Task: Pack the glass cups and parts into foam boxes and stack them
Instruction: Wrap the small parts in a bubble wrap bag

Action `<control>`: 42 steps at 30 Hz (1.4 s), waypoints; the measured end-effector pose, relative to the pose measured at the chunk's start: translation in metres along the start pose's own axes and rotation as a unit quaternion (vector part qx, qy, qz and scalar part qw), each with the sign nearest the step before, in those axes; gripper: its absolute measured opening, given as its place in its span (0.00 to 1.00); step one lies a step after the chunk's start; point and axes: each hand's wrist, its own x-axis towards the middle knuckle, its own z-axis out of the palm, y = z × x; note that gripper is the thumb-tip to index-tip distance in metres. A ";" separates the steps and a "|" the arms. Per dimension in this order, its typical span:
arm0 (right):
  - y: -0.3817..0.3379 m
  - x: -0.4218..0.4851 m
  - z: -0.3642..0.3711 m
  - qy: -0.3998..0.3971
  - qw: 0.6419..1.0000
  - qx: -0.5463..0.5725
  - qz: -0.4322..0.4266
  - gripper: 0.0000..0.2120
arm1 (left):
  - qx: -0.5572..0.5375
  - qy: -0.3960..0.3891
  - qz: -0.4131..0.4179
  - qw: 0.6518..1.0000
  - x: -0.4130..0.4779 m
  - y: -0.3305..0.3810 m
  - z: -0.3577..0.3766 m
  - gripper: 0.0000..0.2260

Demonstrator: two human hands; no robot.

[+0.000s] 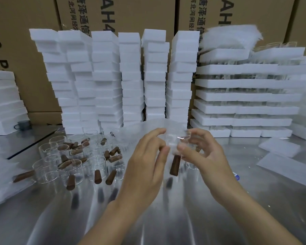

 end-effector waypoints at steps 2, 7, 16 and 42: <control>-0.001 0.000 -0.001 -0.036 0.997 -0.067 0.005 0.21 | -0.023 0.023 -0.031 0.999 0.000 -0.001 0.001 0.07; -0.004 -0.002 -0.006 -0.161 0.966 -0.203 0.021 0.24 | -0.029 0.059 -0.049 0.997 0.002 -0.006 -0.001 0.08; -0.005 0.004 0.001 -0.035 0.992 0.036 0.112 0.13 | 0.024 -0.040 -0.017 0.999 0.003 -0.014 -0.007 0.08; -0.020 -0.001 -0.002 -0.146 0.922 0.304 0.191 0.25 | -0.088 -0.101 -0.144 0.980 0.004 -0.018 -0.004 0.13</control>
